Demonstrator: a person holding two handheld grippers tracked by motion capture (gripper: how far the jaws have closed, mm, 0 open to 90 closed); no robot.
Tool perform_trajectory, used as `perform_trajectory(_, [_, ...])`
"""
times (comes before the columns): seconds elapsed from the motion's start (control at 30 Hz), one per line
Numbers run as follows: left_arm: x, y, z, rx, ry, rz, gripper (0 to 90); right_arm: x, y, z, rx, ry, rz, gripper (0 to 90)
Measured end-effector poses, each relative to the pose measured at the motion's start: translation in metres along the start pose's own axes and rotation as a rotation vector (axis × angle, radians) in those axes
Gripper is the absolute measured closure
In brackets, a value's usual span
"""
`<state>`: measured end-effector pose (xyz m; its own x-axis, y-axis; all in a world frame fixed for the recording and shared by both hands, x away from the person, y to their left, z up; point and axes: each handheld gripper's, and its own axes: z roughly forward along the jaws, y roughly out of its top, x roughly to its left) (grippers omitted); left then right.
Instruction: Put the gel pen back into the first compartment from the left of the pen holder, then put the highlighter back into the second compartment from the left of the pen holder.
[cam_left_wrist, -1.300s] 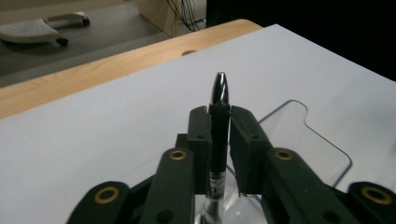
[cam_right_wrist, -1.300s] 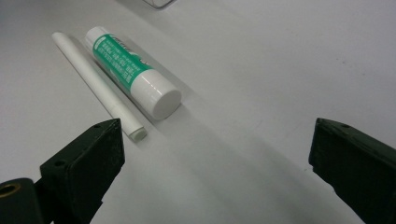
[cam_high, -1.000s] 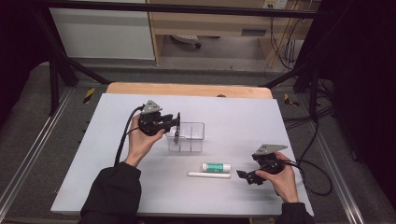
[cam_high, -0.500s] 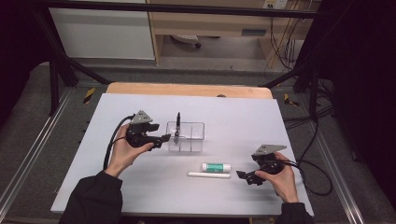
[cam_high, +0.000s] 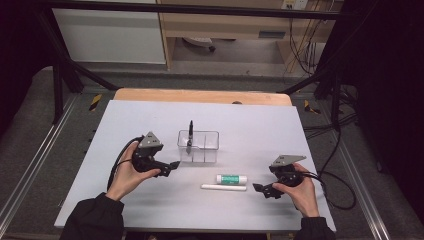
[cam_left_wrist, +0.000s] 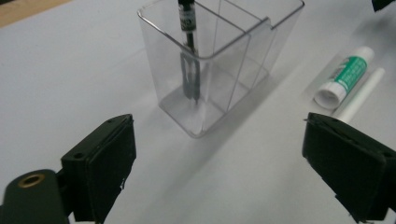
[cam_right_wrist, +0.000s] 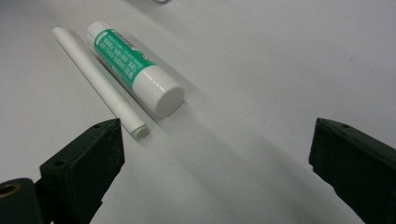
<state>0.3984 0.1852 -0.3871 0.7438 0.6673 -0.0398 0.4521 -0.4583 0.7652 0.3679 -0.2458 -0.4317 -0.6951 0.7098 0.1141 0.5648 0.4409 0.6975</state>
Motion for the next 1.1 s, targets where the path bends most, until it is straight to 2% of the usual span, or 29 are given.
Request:
perform_trajectory(0.33, [-0.019, -0.004, 0.006, 0.037, -0.045, 0.039, 6.0, 0.001, 0.001, -0.001, -0.003, -0.001, 0.005, 4.1])
perform_trajectory(0.57, [-0.036, -0.005, 0.019, 0.07, -0.087, 0.088, 5.8, 0.001, 0.0, 0.0, 0.001, 0.0, 0.0, 4.1])
perform_trajectory(0.97, [-0.055, -0.004, 0.038, 0.11, -0.141, 0.134, 8.2, 0.004, -0.001, 0.0, 0.0, 0.007, 0.004, 4.3])
perform_trajectory(1.1, [-0.061, -0.002, 0.045, 0.129, -0.156, 0.151, 9.3, 0.005, -0.002, 0.0, 0.004, 0.02, 0.016, 8.6])
